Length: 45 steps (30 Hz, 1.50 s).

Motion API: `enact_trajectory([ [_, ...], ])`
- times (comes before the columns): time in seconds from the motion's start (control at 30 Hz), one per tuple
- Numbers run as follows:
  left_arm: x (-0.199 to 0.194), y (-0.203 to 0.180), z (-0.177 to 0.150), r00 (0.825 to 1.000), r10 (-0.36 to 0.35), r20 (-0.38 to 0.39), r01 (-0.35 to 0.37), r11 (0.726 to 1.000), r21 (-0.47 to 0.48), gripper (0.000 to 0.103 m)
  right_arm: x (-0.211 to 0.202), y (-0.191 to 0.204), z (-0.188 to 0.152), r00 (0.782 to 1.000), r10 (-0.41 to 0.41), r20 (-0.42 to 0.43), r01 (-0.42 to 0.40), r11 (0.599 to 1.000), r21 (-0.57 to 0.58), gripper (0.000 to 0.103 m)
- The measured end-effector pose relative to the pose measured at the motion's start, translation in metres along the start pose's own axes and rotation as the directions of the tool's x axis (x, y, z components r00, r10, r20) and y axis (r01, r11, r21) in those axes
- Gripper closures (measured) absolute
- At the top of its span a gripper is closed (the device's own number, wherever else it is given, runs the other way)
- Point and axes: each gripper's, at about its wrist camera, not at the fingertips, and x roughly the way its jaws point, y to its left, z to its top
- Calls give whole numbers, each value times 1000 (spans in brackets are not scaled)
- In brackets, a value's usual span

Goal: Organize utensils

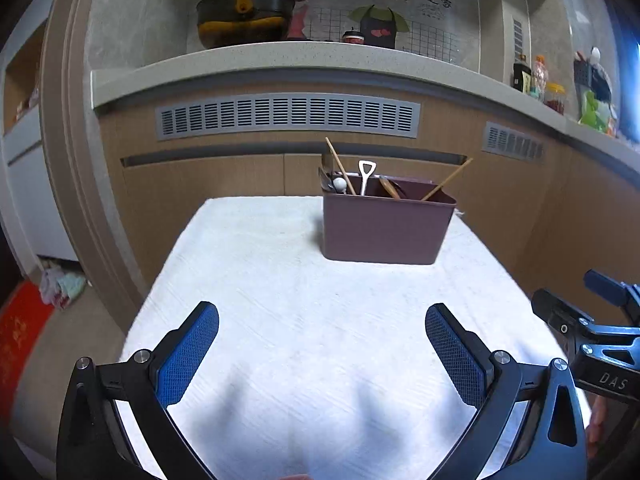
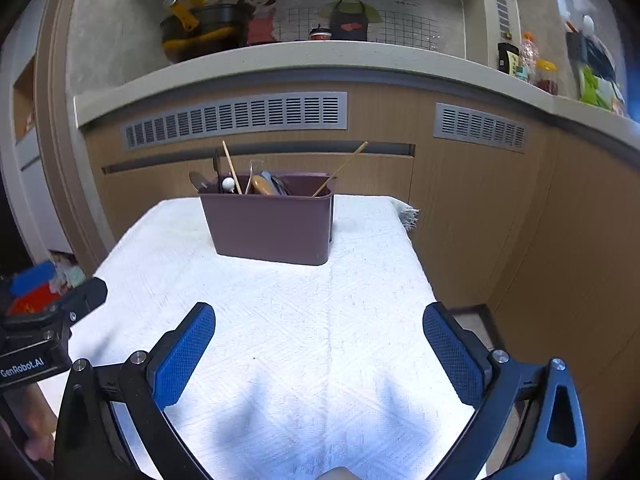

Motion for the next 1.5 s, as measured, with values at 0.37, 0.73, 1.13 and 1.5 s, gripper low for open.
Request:
enact_trajectory([
  [0.37, -7, -6, 2, 1000, -2, 10, 2, 1000, 16, 1, -9, -3, -3, 1000, -14, 13, 14, 1000, 2, 0],
  [0.73, -4, -7, 3, 1000, -14, -4, 14, 1000, 21, 1, -5, -3, -3, 1000, -11, -1, 11, 1000, -1, 0],
  [1.13, -4, -8, 4, 1000, -17, -9, 18, 999, 28, 1, -5, -1, -3, 1000, -10, -2, 10, 1000, -7, 0],
  [1.5, -5, -10, 3, 1000, -17, -11, 17, 999, 34, 1, -5, -1, -2, 1000, -8, -1, 8, 1000, -9, 0],
])
